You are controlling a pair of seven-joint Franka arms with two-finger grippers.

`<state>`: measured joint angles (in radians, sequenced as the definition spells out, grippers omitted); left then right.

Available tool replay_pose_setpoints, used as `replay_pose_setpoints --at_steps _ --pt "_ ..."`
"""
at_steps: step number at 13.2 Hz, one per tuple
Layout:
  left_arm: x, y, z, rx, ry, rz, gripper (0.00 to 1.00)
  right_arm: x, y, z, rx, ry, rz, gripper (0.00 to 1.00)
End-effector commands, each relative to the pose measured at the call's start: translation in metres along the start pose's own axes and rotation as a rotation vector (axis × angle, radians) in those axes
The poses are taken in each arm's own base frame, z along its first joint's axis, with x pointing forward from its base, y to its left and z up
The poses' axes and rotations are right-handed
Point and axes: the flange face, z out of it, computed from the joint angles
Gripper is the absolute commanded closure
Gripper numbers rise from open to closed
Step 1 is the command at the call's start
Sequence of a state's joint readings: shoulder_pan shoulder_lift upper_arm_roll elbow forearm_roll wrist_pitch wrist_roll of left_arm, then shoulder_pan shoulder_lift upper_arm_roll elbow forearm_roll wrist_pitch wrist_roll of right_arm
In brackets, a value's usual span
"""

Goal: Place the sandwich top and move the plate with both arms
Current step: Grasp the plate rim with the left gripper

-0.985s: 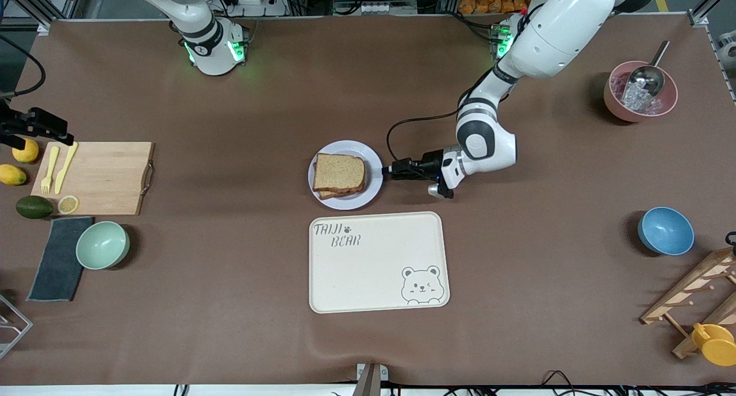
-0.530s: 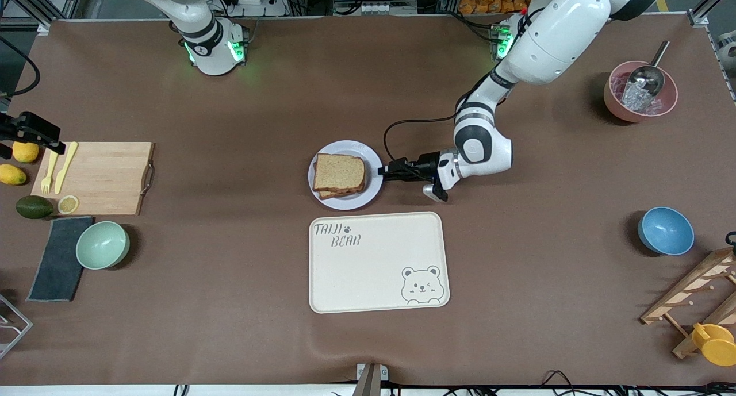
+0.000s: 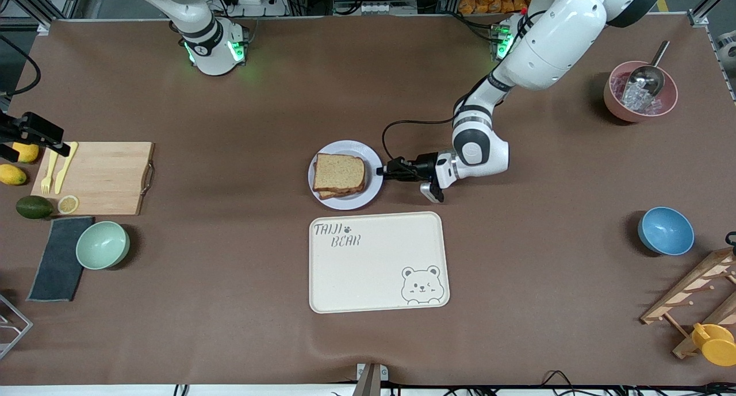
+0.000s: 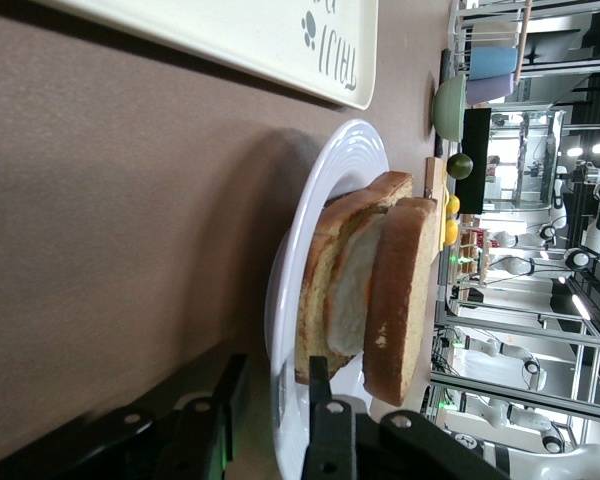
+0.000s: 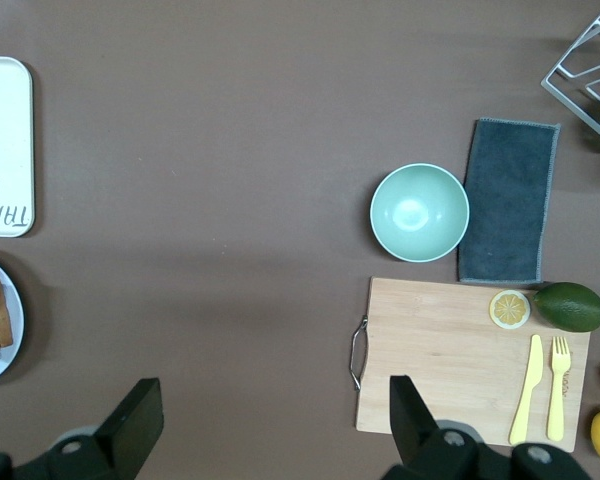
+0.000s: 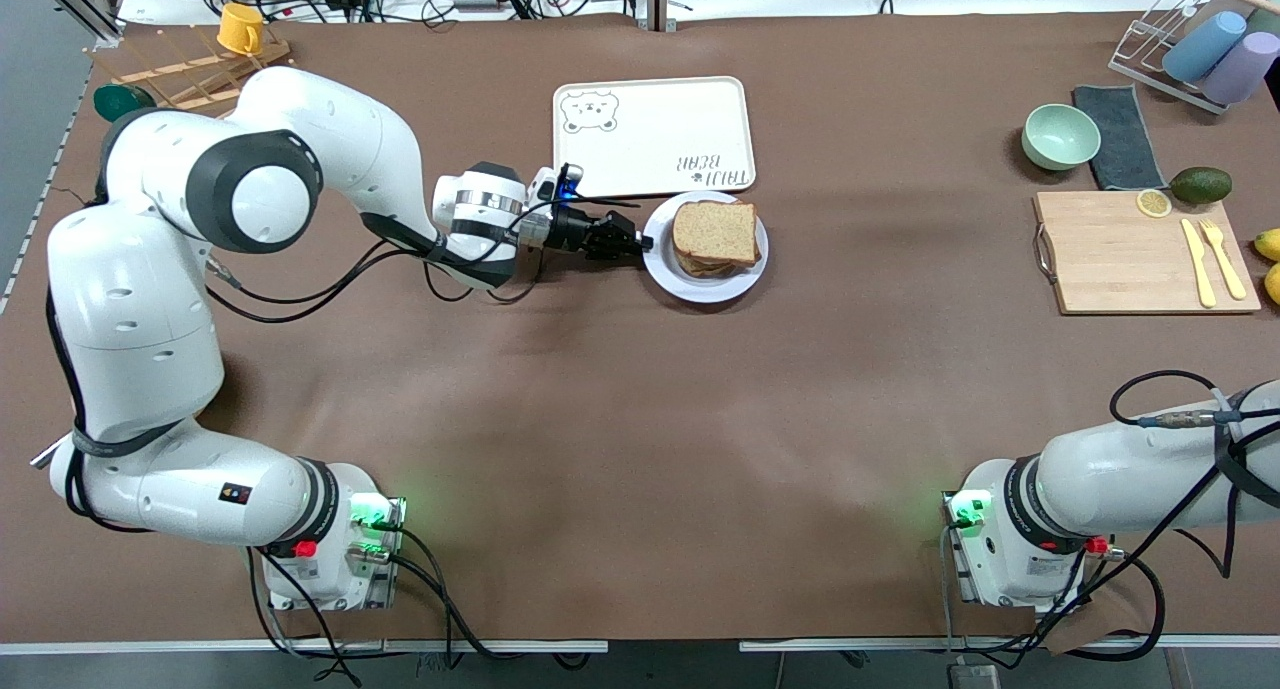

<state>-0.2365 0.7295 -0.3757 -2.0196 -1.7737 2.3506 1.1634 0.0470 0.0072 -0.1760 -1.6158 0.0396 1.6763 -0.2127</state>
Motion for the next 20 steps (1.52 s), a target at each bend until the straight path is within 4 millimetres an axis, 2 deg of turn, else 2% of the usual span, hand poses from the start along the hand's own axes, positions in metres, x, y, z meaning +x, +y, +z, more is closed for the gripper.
replay_pose_setpoints --at_steps 1,4,6,8,9,12,17,20 --pt "0.000 -0.008 0.009 -0.030 0.012 0.004 0.71 -0.003 -0.010 -0.010 0.011 0.017 0.056 0.00" --pt "-0.001 -0.009 0.012 -0.058 0.001 0.014 0.77 -0.004 -0.005 -0.011 0.001 0.016 0.088 0.00" --pt "0.003 -0.006 0.017 -0.068 0.002 0.022 0.83 -0.003 -0.013 -0.012 0.005 0.014 0.144 0.00" --pt "0.006 -0.017 0.024 -0.074 0.006 0.045 0.97 -0.003 -0.014 -0.012 0.004 0.011 0.144 0.00" --pt "0.010 -0.024 0.029 -0.079 0.013 0.082 1.00 -0.003 -0.014 -0.012 0.004 0.010 0.144 0.00" --pt "0.017 -0.031 0.035 -0.088 0.024 0.126 1.00 -0.003 -0.014 -0.010 0.004 0.007 0.148 0.00" --pt "0.027 -0.017 0.027 -0.172 0.033 0.136 1.00 -0.002 -0.019 -0.009 0.005 0.006 0.143 0.00" --pt "0.040 -0.007 0.014 -0.249 0.068 0.117 1.00 -0.002 -0.020 -0.010 0.005 0.004 0.143 0.00"
